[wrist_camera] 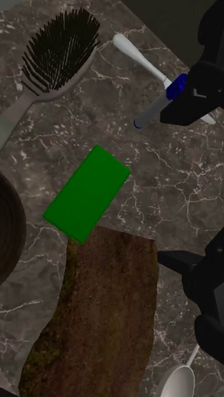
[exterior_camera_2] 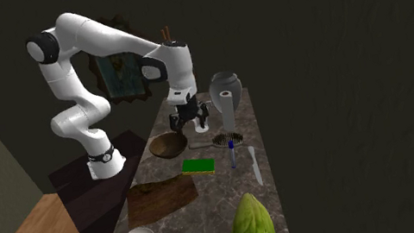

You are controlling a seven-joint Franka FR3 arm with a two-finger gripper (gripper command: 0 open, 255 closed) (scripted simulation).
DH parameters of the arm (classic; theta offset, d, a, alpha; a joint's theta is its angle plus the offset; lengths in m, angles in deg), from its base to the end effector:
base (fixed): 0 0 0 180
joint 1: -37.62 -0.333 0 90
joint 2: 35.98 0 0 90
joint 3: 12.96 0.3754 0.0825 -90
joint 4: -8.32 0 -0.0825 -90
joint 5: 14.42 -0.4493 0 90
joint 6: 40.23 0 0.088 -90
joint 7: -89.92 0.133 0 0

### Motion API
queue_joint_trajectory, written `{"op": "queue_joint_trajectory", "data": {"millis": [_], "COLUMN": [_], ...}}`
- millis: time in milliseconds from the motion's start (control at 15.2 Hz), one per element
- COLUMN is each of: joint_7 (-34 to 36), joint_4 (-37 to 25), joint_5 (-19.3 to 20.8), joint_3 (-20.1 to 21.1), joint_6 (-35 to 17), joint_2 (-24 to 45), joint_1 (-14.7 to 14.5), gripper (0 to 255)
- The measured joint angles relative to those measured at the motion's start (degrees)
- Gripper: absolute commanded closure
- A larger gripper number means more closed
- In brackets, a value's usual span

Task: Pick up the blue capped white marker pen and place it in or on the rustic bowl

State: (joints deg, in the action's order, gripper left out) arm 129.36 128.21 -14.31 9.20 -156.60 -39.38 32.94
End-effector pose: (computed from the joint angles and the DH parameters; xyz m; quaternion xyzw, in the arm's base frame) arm 0.5230 0.2670 0.4503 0.9939 -0.1096 0.0039 0.0119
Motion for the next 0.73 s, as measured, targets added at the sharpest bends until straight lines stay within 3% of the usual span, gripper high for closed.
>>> {"op": "queue_joint_trajectory", "data": {"millis": [726], "joint_7": [13.8], "joint_4": [-20.6], "joint_5": [9.6], "joint_3": [1.2], "joint_6": [-2.6], "joint_2": [25.0], "joint_1": [-6.1], "gripper": [0]}}
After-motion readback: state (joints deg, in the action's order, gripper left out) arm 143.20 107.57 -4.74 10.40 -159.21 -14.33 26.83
